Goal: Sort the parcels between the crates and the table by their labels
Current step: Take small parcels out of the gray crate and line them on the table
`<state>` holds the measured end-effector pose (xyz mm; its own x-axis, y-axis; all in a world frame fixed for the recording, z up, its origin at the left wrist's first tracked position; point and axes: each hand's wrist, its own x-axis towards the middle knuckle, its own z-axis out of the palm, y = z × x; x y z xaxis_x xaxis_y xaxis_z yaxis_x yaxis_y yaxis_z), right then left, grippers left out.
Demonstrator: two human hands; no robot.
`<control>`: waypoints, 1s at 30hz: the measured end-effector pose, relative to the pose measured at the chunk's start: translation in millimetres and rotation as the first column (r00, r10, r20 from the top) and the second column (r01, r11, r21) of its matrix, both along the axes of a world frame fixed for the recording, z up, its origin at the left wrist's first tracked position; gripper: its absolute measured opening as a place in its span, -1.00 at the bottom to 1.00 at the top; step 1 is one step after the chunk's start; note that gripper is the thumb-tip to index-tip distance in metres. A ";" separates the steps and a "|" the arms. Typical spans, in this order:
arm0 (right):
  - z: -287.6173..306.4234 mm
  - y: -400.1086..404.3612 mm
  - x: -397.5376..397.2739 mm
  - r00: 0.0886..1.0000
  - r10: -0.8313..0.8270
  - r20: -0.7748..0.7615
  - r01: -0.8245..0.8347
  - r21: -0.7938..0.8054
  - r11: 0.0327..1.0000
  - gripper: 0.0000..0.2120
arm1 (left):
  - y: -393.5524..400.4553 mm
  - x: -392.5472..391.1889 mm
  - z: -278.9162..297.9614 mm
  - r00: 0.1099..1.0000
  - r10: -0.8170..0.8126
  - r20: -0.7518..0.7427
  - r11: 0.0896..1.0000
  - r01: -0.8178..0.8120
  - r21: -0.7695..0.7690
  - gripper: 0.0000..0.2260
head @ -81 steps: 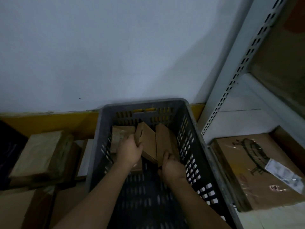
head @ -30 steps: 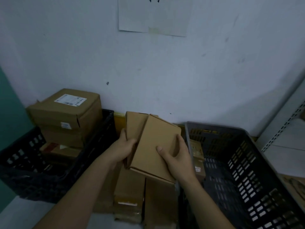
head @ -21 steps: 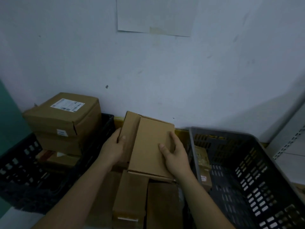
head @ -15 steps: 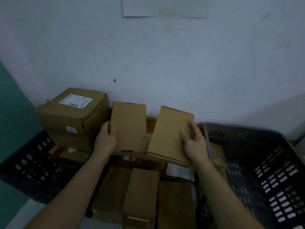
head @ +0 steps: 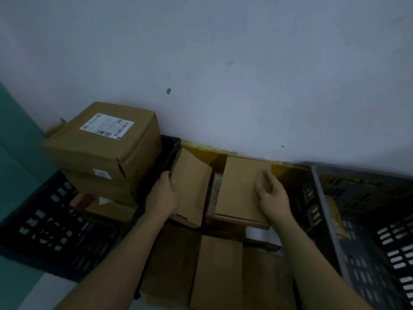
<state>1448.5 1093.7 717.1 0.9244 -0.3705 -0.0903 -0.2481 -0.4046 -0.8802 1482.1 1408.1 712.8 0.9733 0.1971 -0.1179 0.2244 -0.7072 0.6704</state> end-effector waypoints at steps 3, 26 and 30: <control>-10.6 7.3 2.4 0.999 0.031 -0.045 -0.033 -0.045 0.998 -0.42 | -4.7 8.9 -34.1 0.994 0.028 -0.108 0.999 -0.031 -0.024 -0.55; -4.3 33.7 30.0 0.997 0.031 -0.066 -0.042 -0.173 0.984 -0.41 | -40.1 44.8 -123.0 0.982 0.076 -0.173 0.997 -0.069 0.044 -0.44; -0.5 48.7 37.0 0.999 0.047 -0.017 -0.049 -0.141 0.989 -0.41 | -42.8 44.5 -47.4 0.985 0.089 -0.147 0.966 -0.121 -0.229 -0.58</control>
